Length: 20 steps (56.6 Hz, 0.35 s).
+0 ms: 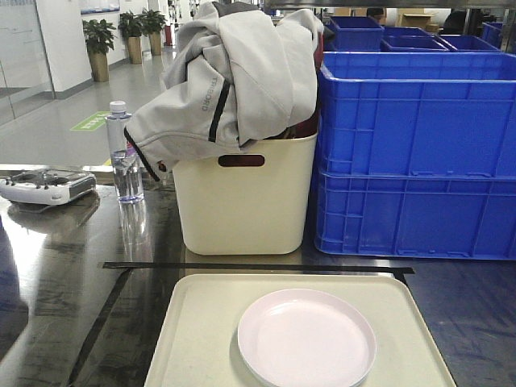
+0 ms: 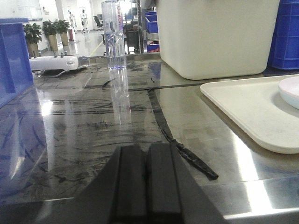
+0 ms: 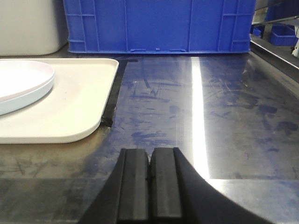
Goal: Grab plate from conveyor and place on tray
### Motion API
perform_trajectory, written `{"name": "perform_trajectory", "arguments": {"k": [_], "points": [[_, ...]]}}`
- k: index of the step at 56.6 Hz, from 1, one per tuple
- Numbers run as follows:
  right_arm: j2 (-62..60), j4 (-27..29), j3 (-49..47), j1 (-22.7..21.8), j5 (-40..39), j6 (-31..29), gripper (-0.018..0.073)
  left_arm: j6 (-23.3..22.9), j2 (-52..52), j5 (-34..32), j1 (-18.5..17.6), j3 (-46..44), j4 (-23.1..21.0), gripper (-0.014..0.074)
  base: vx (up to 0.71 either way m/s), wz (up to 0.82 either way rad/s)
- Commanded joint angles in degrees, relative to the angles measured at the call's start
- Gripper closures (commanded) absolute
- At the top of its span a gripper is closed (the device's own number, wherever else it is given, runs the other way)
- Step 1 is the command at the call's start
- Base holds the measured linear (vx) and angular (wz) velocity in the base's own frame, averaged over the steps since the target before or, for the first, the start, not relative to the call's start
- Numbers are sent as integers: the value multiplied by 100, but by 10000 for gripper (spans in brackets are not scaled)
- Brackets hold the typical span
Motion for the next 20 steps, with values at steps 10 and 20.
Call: {"name": "perform_trajectory", "arguments": {"k": [10, 20], "points": [[-65, -76, 91, -31, -434, -18, 568, -26, -45, -460, 13, 124, -8, 594, 0, 0], [-65, -76, 91, -31, -434, -18, 568, -26, -45, -460, 13, 124, -8, 594, 0, 0]]}}
